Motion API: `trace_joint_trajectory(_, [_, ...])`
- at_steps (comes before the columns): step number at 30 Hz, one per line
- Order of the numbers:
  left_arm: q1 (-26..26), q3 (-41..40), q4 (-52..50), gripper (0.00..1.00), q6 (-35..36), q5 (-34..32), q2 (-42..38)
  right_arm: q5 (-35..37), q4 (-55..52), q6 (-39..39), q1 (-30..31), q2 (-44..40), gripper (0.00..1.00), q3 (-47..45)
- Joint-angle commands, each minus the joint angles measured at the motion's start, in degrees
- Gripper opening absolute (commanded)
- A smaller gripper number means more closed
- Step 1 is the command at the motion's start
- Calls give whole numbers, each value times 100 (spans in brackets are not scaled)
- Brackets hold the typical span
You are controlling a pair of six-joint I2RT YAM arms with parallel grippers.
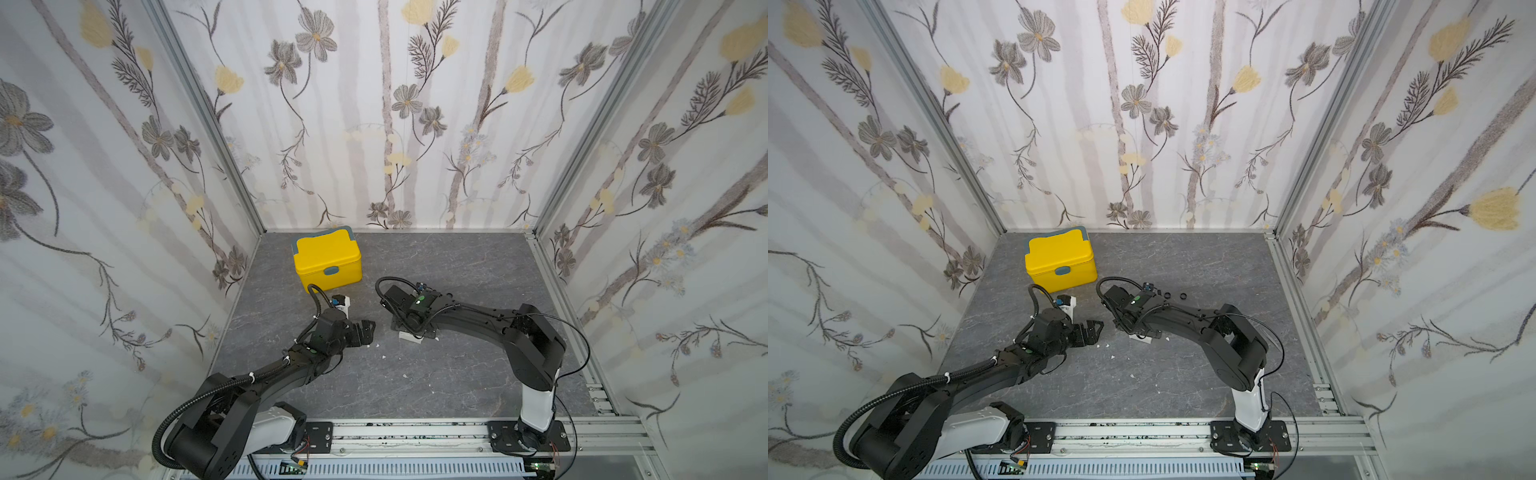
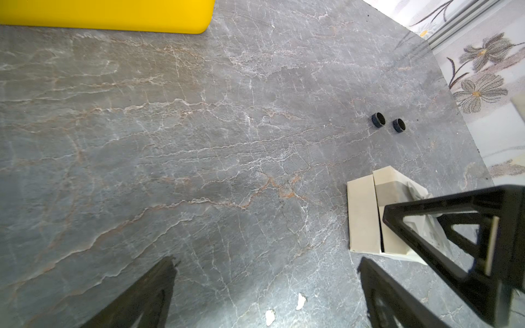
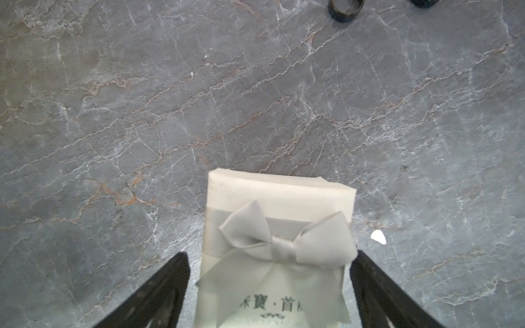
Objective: Take the rings out of the lift-off lid box
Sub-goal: Close the lid on the jewelry box.
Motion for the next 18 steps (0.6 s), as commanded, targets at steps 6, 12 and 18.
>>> trace_joint_trajectory(6, [2,-24,145,100,-50,21,-5,178,-33,-91,-6,-139,99,19])
trace_joint_trajectory(12, [5,-22,156,100,-61,33,18,126,210,-253,-48,-449,99,-70])
trace_joint_trajectory(18, [6,-8,120,100,-45,29,11,157,282,-211,-171,-874,100,-441])
